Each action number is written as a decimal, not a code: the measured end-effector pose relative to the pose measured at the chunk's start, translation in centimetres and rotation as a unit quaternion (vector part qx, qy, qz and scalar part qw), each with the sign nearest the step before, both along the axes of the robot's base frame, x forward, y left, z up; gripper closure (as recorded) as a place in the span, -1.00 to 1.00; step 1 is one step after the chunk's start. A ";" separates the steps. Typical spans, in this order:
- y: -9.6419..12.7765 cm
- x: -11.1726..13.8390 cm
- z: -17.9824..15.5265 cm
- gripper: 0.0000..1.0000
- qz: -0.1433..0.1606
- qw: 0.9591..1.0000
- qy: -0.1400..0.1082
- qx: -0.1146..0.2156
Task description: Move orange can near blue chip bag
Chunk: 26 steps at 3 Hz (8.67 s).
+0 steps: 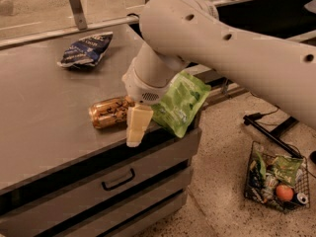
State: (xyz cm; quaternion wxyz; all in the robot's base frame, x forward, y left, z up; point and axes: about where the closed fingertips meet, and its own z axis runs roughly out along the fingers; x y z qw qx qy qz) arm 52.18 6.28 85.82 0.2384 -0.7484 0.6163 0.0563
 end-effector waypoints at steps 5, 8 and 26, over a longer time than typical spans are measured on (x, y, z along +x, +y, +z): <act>0.3 0.2 -1.3 -0.19 0.015 0.998 0.003 -0.054; 0.3 0.8 0.8 1.00 0.036 0.999 0.017 -0.007; 1.0 28.0 0.1 -1.00 -0.014 0.976 -0.214 -0.038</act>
Offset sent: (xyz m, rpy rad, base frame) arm 0.0010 0.0019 -0.0028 -0.0793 -0.0137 0.0164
